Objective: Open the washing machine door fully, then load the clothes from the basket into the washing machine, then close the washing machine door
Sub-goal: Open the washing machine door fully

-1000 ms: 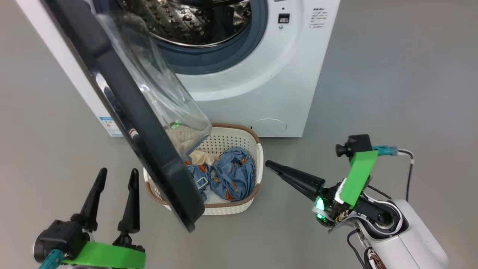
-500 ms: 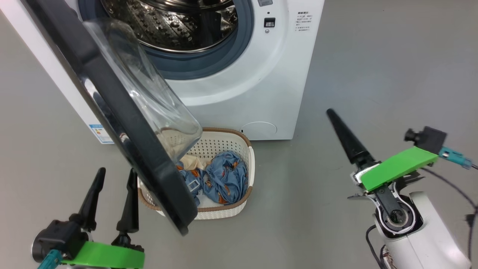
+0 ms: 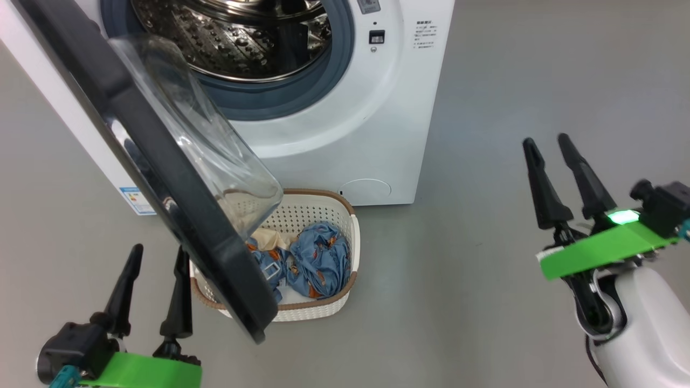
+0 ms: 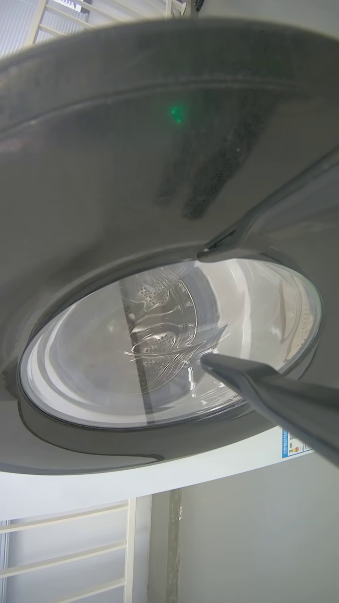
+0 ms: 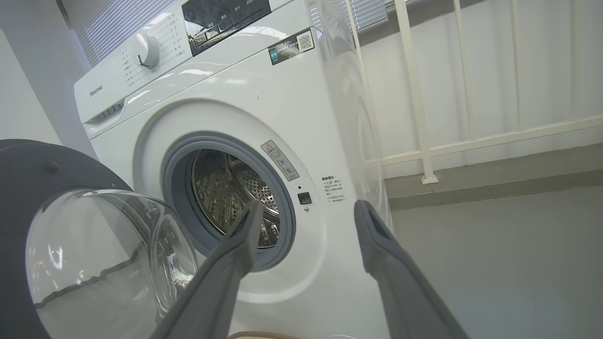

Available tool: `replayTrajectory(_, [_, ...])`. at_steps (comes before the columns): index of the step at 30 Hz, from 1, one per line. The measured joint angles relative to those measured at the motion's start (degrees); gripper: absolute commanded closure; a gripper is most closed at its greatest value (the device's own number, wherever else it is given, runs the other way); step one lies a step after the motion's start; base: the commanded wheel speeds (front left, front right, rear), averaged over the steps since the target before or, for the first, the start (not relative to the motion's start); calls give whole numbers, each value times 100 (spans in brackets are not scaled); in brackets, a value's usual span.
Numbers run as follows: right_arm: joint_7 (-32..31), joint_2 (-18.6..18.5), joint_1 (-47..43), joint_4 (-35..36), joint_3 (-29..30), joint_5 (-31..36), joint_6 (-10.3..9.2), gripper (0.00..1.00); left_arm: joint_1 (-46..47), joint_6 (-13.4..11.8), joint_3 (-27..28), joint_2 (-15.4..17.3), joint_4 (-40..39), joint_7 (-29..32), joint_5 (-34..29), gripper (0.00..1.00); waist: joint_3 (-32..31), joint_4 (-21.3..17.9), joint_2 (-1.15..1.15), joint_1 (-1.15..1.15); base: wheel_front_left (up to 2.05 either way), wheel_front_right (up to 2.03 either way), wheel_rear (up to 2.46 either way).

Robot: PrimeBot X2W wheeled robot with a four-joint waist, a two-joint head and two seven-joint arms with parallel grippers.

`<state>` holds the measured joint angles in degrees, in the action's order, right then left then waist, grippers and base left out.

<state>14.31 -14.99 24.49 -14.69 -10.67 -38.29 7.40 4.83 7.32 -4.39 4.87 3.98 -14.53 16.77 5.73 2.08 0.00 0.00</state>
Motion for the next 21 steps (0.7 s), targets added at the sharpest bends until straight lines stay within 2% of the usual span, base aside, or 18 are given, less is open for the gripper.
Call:
replayTrajectory(6, [0, 134, -700, 524, 636, 1154, 0, 0, -14, 0, 114, -9, -42, 0, -53, 0, 28, -67, 0, 0, 0, 0, 0])
replayTrajectory(13, [0, 523, -1636, 883, 1120, 2152, 0, 0, -46, 0, 207, -67, -56, 0, -108, 0, 37, -83, 0, 0, 0, 0, 0])
replayTrajectory(21, [0, 860, -2246, 1068, 1560, 2777, 0, 0, -179, -1, 209, -110, -56, 0, -167, 0, -13, -16, 0, 0, 0, 0, 0])
